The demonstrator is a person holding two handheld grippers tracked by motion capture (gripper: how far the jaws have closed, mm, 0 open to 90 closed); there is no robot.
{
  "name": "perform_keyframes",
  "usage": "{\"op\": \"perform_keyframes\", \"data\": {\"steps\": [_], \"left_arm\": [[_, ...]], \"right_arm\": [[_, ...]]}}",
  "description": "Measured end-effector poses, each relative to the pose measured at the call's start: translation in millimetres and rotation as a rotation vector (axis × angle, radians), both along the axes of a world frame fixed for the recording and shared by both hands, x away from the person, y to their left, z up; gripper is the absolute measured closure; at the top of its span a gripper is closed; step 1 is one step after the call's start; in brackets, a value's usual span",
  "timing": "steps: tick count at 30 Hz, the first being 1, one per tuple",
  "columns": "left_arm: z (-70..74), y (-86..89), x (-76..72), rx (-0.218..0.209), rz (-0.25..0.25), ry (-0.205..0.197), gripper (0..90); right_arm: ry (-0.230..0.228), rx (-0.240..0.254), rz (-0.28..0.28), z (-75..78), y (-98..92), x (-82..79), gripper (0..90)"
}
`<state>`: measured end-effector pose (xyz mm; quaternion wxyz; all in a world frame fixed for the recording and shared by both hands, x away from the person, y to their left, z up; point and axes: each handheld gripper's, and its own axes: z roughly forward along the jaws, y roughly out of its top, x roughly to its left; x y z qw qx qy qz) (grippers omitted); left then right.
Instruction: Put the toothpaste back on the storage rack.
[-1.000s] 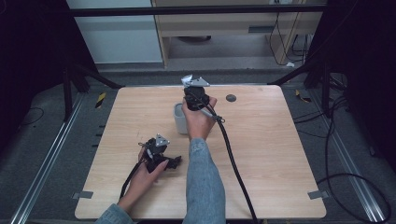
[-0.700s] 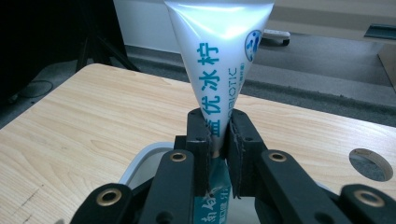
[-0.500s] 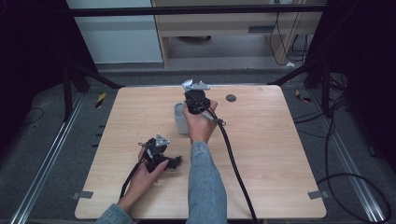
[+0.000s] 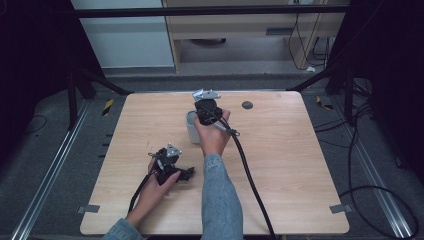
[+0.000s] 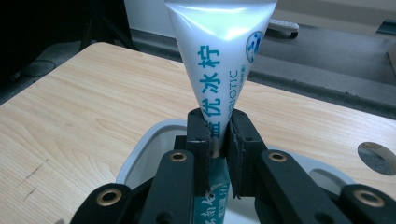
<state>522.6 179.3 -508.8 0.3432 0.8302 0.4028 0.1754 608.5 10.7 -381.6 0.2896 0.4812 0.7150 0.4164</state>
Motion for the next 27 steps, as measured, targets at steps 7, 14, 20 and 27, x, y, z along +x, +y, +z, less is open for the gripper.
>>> {"op": "perform_keyframes", "data": {"steps": [7, 14, 20, 27], "left_arm": [[-0.1, 0.0, 0.1, 0.0, 0.0, -0.002, 0.0], [-0.1, 0.0, 0.1, 0.0, 0.0, -0.002, 0.0], [-0.1, 0.0, 0.1, -0.001, 0.0, -0.002, 0.0], [-0.1, 0.0, 0.1, 0.0, 0.0, -0.002, 0.0]], "right_arm": [[0.022, -0.015, -0.007, -7.6, -5.7, -2.4, 80.5], [0.034, -0.042, 0.004, -9.0, -3.4, -3.4, 80.5], [0.041, -0.072, 0.019, -11.6, 0.3, -4.0, 80.6], [0.043, -0.085, 0.034, -11.1, 2.5, -3.8, 80.3]]}}
